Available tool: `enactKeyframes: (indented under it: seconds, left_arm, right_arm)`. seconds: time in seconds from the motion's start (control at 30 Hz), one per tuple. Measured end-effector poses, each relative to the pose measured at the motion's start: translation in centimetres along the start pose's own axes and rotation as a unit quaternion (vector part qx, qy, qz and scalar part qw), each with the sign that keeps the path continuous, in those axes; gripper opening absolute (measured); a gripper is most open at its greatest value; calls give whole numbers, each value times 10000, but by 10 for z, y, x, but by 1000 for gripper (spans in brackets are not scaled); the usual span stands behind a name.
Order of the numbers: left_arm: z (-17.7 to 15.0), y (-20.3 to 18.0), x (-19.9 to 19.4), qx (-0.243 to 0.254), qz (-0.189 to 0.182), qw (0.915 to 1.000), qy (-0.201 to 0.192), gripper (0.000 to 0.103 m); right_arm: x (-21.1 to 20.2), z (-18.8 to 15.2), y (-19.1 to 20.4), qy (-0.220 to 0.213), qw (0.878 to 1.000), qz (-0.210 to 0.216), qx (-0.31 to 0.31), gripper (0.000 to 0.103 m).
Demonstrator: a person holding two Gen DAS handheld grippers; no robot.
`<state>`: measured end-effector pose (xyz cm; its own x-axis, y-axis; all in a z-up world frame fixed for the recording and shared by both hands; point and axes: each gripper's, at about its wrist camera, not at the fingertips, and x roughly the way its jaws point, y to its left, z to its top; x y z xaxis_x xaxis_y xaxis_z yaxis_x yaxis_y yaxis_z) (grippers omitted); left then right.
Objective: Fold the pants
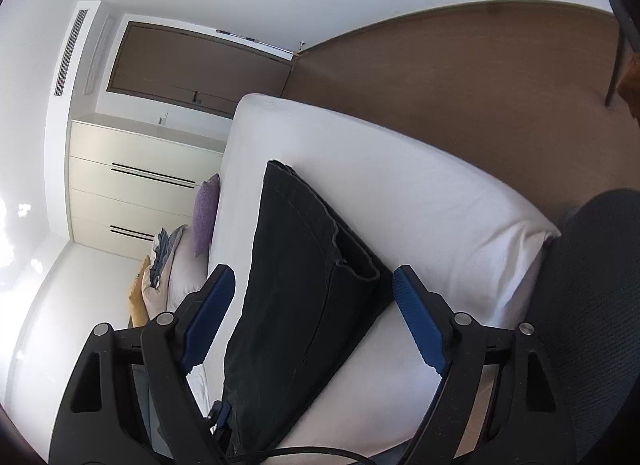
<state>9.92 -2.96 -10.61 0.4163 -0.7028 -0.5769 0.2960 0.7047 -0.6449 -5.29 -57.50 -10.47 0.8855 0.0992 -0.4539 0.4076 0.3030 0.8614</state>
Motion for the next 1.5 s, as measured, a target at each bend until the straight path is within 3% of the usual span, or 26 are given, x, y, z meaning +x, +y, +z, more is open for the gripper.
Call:
enactKeyframes:
  seconds: [0.17, 0.37, 0.5, 0.57, 0.73, 0.9, 1.03, 1.13, 1.2, 1.27, 1.33, 1.37, 1.4, 1.43, 1.47, 1.5]
  left_arm:
    - [0, 16, 13, -347, 85, 9993, 91, 21]
    - [-6, 27, 10, -390, 79, 9991, 159, 17]
    - [-10, 35, 8, -415, 72, 9989, 188, 9]
    - [-15, 50, 0, -477, 41, 9986, 206, 3]
    - [-17, 68, -10, -564, -66, 9981, 243, 4]
    - [-17, 68, -10, -538, -71, 9983, 223, 4]
    - [-18, 65, -9, -534, -53, 9983, 214, 4]
    - [-17, 60, -9, -532, 10, 9984, 183, 4]
    - [-17, 56, -10, -570, 58, 9983, 131, 3]
    - [-17, 50, -12, -632, 33, 9980, 79, 14]
    - [-16, 39, -14, -634, -108, 9979, 10, 46]
    - [-15, 32, -15, -628, -209, 9978, -29, 54]
    - [-14, 26, -15, -638, -283, 9975, -56, 69]
    - [-14, 20, -14, -662, -406, 9969, -85, 78]
    - [-14, 15, -12, -684, -533, 9962, -81, 81]
    - [-13, 10, -8, -702, -630, 9955, -31, 83]
  right_arm:
    - [6, -26, -8, -38, 9997, -56, 240, 73]
    - [19, -37, -14, -40, 9986, 385, 355, 73]
    - [45, -36, -2, 72, 9969, 699, 344, 65]
    - [59, -35, 2, 106, 9956, 830, 429, 58]
    - [95, -30, 11, 90, 9944, 884, 565, 34]
    - [96, -22, 6, 68, 9944, 811, 674, 15]
    - [80, -23, 15, 0, 9988, 441, 230, 10]
    - [79, -32, 46, -41, 9975, 107, -700, 10]
    - [82, -48, 86, -12, 9864, -134, -1636, 10]
    - [88, -78, 123, 92, 9631, -363, -2664, 10]
    - [102, -124, 157, 269, 9224, -607, -3804, 10]
    - [114, -148, 170, 383, 8999, -725, -4282, 10]
    - [124, -174, 176, 518, 8738, -903, -4751, 10]
    - [131, -202, 175, 702, 8417, -1135, -5232, 10]
    - [142, -227, 172, 886, 8143, -1292, -5589, 10]
    - [144, -249, 162, 1072, 7965, -1408, -5781, 10]
